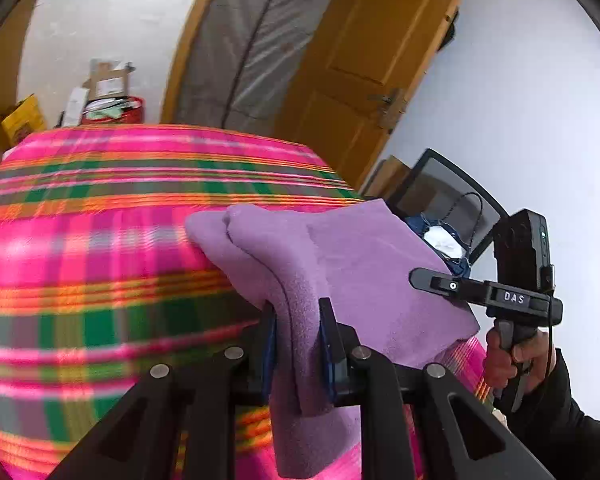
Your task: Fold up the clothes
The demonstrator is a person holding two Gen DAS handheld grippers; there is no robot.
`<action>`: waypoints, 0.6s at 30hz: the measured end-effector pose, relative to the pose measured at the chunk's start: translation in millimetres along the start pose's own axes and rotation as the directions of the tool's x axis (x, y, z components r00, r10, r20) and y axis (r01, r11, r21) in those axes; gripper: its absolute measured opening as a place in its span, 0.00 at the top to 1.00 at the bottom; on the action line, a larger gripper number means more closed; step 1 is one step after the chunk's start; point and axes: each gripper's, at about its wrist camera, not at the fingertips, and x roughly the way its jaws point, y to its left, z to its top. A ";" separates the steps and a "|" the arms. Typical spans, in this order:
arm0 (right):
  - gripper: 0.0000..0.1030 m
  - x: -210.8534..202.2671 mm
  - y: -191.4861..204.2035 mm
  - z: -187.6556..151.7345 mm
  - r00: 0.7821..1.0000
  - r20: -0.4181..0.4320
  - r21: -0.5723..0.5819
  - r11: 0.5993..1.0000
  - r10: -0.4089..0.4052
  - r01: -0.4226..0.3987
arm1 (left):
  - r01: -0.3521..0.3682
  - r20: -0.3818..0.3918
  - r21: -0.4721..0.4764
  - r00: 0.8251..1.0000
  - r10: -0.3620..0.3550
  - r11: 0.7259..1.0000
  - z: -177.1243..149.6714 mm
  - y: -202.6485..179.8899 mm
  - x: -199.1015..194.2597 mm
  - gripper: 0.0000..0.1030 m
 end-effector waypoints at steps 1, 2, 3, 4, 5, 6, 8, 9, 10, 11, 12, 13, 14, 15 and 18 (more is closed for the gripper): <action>0.71 -1.4 -7.0 4.8 1.000 0.004 0.005 1.000 -0.003 0.003 | 0.009 -0.005 0.008 1.000 -0.009 1.000 5.6 -4.9 8.7 0.81; 0.71 -3.5 -16.0 10.7 1.000 0.008 0.013 1.000 -0.008 0.008 | 0.015 -0.010 0.015 1.000 -0.015 1.000 10.1 -9.0 15.7 0.81; 0.71 -5.9 -25.2 16.3 1.000 0.011 0.020 1.000 -0.011 0.011 | 0.020 -0.013 0.025 1.000 -0.020 0.999 15.5 -13.9 23.9 0.81; 0.71 -9.0 -35.7 23.5 1.000 0.013 0.024 1.000 -0.017 0.017 | 0.026 -0.017 0.033 1.000 -0.026 0.999 21.2 -18.6 32.6 0.81; 0.71 -10.7 -42.4 29.5 1.000 0.014 0.024 0.999 -0.023 0.023 | 0.033 -0.020 0.040 0.999 -0.032 0.999 26.5 -22.9 40.9 0.81; 0.70 -12.7 -49.1 35.2 0.999 0.015 0.024 0.999 -0.030 0.030 | 0.038 -0.023 0.046 0.999 -0.037 0.998 31.5 -26.9 49.5 0.81; 0.70 -18.1 -65.1 47.4 0.999 0.017 0.025 0.999 -0.045 0.045 | 0.048 -0.027 0.050 0.999 -0.047 0.998 41.0 -34.1 67.3 0.81; 0.70 -20.2 -73.3 54.0 0.998 0.018 0.025 0.998 -0.054 0.054 | 0.053 -0.028 0.047 0.998 -0.052 0.997 45.5 -37.5 76.4 0.81; 0.70 -22.1 -81.6 60.6 0.998 0.018 0.026 0.998 -0.063 0.062 | 0.055 -0.028 0.047 0.998 -0.054 0.997 48.9 -40.9 83.8 0.81; 0.70 -23.2 -88.0 65.8 0.997 0.018 0.028 0.997 -0.069 0.069 | 0.056 -0.026 0.049 0.998 -0.055 0.997 51.6 -44.4 90.4 0.81; 0.70 -24.2 -94.0 70.5 0.997 0.019 0.030 0.997 -0.075 0.075 | 0.055 -0.024 0.053 0.998 -0.054 0.997 54.4 -48.2 97.8 0.81; 0.70 -24.7 -99.9 74.5 0.997 0.018 0.031 0.996 -0.081 0.081 | 0.053 -0.023 0.057 0.998 -0.052 0.997 56.9 -51.1 104.4 0.81; 0.70 -25.0 -105.8 78.2 0.996 0.018 0.030 0.996 -0.087 0.087 | 0.052 -0.022 0.060 0.998 -0.050 0.997 59.2 -53.5 110.3 0.81; 0.70 -25.0 -112.2 81.7 0.996 0.019 0.033 0.995 -0.092 0.092 | 0.049 -0.021 0.061 0.999 -0.047 0.997 61.5 -55.8 117.1 0.81; 0.70 -23.4 -135.5 92.0 0.996 0.022 0.052 0.995 -0.092 0.091 | 0.049 -0.025 0.041 0.999 -0.048 0.998 65.5 -58.7 137.2 0.81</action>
